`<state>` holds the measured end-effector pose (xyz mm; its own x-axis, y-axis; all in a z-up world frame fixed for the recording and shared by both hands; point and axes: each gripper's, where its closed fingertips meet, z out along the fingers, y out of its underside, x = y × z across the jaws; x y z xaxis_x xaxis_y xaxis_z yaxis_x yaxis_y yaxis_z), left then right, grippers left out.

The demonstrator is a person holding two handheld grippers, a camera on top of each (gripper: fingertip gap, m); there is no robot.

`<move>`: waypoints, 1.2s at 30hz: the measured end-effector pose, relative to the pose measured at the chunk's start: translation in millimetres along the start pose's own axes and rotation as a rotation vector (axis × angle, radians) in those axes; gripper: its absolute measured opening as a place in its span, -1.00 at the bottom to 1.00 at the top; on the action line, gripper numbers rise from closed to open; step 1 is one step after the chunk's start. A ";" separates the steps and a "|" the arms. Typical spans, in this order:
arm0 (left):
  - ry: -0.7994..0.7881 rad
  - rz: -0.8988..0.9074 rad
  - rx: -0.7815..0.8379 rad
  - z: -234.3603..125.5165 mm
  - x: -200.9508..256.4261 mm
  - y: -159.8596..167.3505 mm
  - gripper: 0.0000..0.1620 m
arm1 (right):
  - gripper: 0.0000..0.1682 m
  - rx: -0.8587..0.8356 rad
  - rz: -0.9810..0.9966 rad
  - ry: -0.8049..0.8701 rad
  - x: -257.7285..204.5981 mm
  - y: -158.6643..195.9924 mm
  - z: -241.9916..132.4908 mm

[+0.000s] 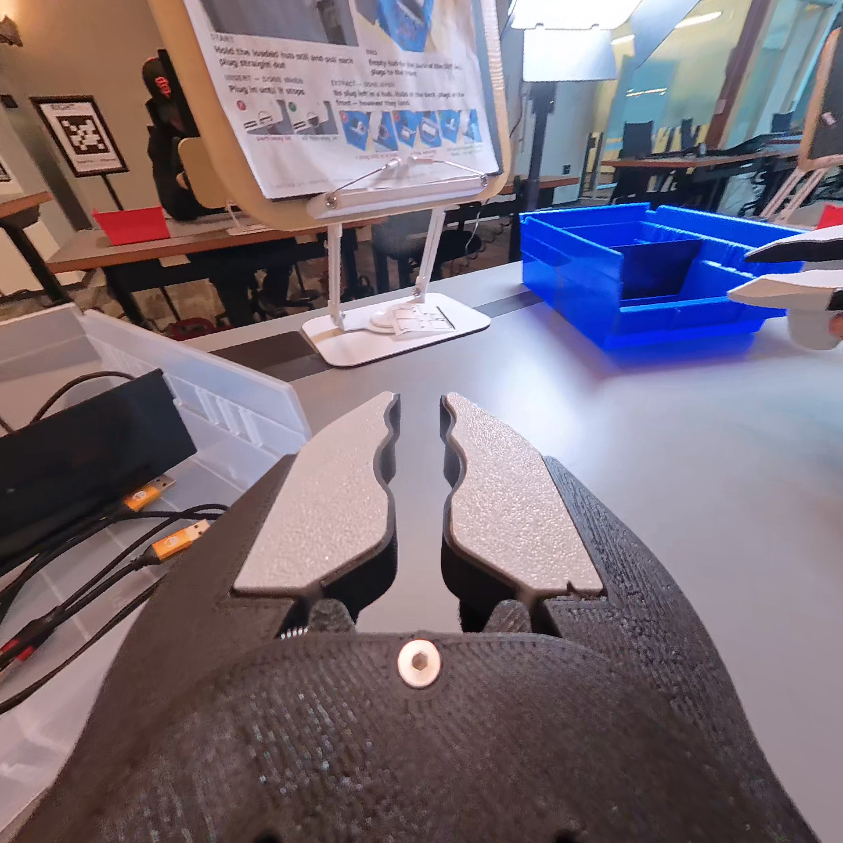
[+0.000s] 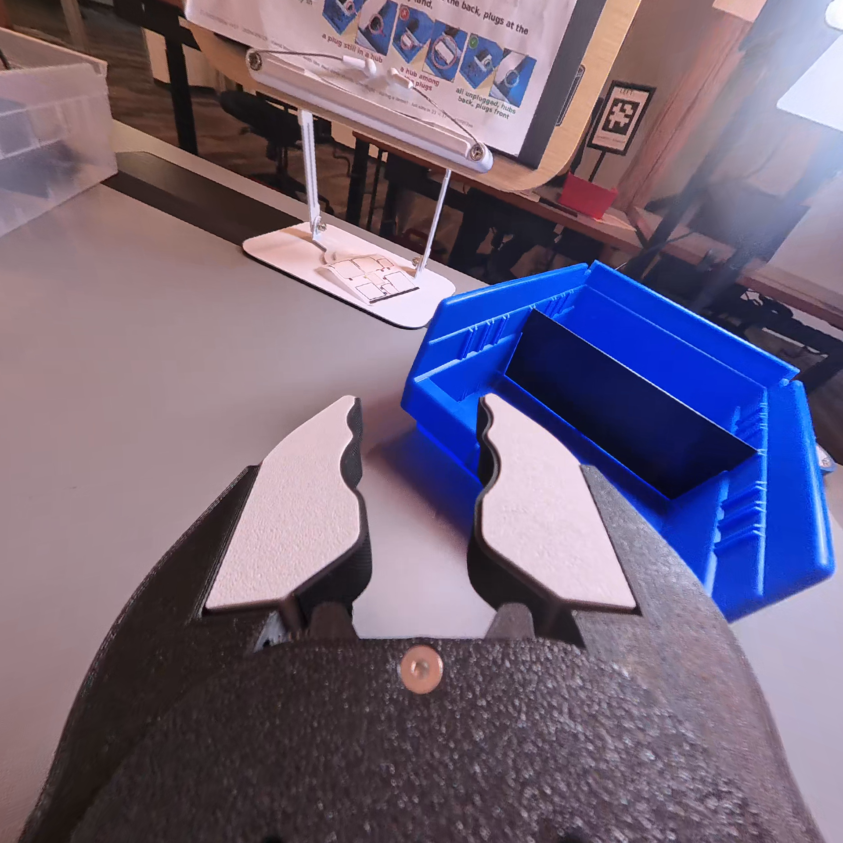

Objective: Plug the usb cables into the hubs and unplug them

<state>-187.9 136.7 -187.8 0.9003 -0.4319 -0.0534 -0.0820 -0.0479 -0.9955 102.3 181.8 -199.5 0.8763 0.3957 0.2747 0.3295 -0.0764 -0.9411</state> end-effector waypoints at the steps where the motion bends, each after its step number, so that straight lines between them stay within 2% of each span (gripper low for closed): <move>1: -0.016 0.007 -0.005 0.0 -2.4 1.3 -0.80 | -0.42 -0.005 0.008 -0.007 -2.0 0.6 0.4; 5: -0.106 0.092 -0.013 -4.1 -8.8 0.1 -0.80 | -0.42 -0.016 0.073 -0.072 -15.6 -0.3 2.1; 7: -0.131 0.069 -0.003 -9.2 -5.9 -5.1 -0.79 | -0.42 -0.014 0.098 -0.097 -23.7 -3.8 -1.9; 14: -0.078 -0.150 0.087 -15.0 52.9 -24.8 -0.76 | -0.43 0.008 0.097 -0.127 -45.4 -17.0 -25.8; 20: -0.051 -0.063 0.074 -12.7 85.6 -32.6 -0.83 | -0.48 0.015 0.095 -0.108 -51.4 -22.2 -54.0; 27: -0.068 -0.023 0.001 -36.9 106.6 -5.8 -0.99 | -0.51 0.017 0.049 -0.099 -78.7 -23.7 -86.7; 36: -0.124 0.064 -0.021 -47.8 94.4 4.7 -1.00 | -0.55 0.026 0.084 -0.060 -96.1 -13.1 -95.5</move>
<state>-123.8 52.7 -193.7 0.9389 -0.3197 -0.1272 -0.1486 -0.0435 -0.9879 47.3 57.3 -194.8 0.8777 0.4427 0.1835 0.2462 -0.0882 -0.9652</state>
